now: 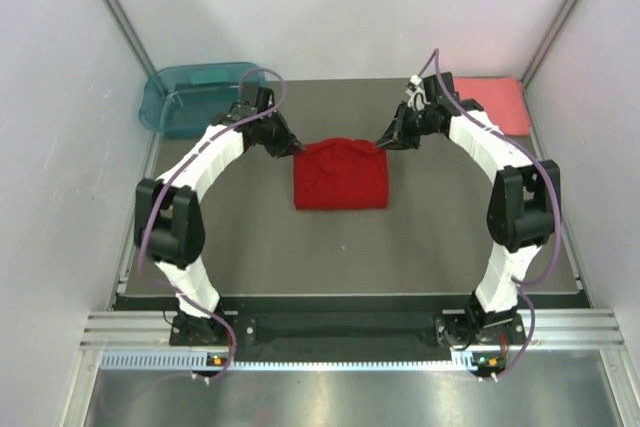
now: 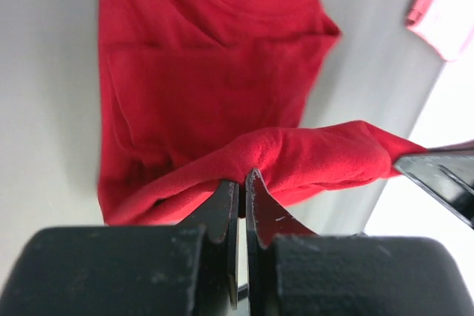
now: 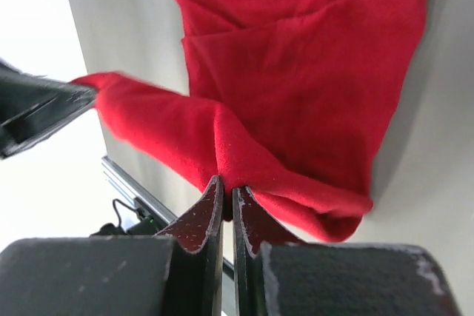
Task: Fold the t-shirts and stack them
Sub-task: Fold the tshirt
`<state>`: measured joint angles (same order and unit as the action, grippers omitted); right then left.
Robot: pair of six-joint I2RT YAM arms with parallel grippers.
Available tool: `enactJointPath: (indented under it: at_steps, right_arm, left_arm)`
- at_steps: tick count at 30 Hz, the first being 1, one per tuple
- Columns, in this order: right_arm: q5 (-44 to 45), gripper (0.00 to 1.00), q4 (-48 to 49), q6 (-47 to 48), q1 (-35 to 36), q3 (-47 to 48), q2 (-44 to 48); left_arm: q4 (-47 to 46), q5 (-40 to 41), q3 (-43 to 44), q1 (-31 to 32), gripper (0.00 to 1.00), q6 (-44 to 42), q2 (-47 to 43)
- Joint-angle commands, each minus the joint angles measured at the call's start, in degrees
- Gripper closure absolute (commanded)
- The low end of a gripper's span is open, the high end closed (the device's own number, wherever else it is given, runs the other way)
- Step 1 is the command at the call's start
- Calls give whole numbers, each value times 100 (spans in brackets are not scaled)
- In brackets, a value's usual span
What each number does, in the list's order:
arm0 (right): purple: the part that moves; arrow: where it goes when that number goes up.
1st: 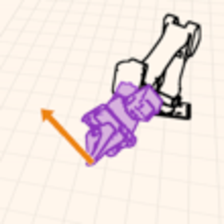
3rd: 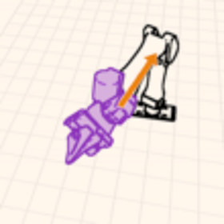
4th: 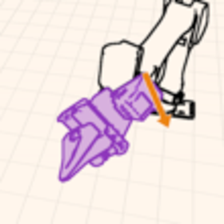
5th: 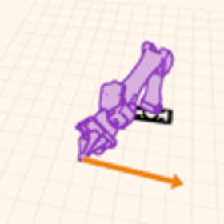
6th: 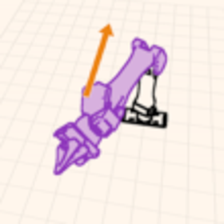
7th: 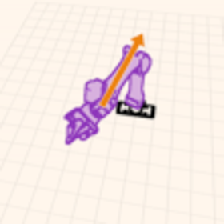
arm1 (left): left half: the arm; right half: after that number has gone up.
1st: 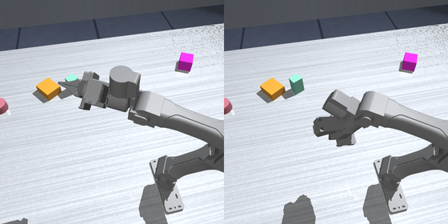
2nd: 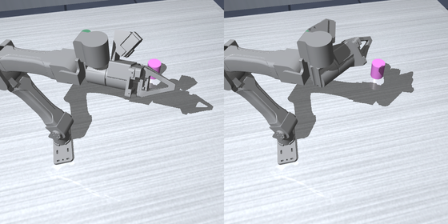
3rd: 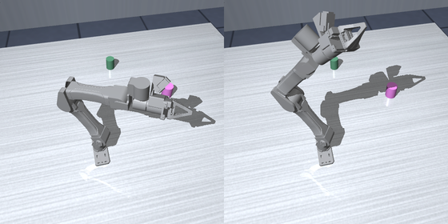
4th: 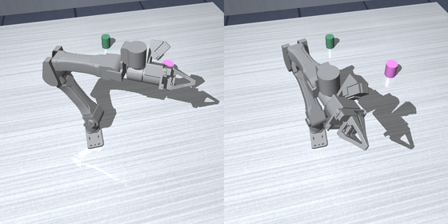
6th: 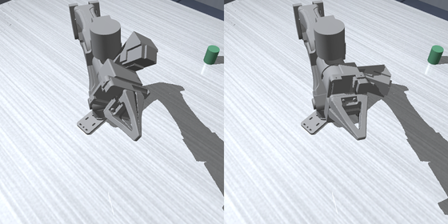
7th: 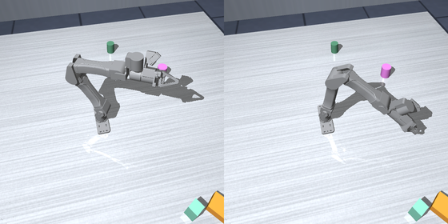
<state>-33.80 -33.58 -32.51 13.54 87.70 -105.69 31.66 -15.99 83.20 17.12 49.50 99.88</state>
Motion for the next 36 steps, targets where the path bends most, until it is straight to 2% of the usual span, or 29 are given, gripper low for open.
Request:
enactJointPath:
  at_steps: [1,14,24,36]
  right_arm:
    - [-425,100,-236,219,-123,659,-337]
    - [-882,100,211,158,-291,1336,-1559]
    - [-962,100,493,-132,-326,1768,-2026]
    - [-1040,98,721,-317,-475,2128,-2509]
  left_arm:
    - [253,-650,573,-139,100,-449,653]
    - [-19,-660,1172,-491,100,-581,1465]
    - [-169,-923,1637,-587,100,-494,2097]
    - [-169,-845,2113,-693,100,-581,2651]
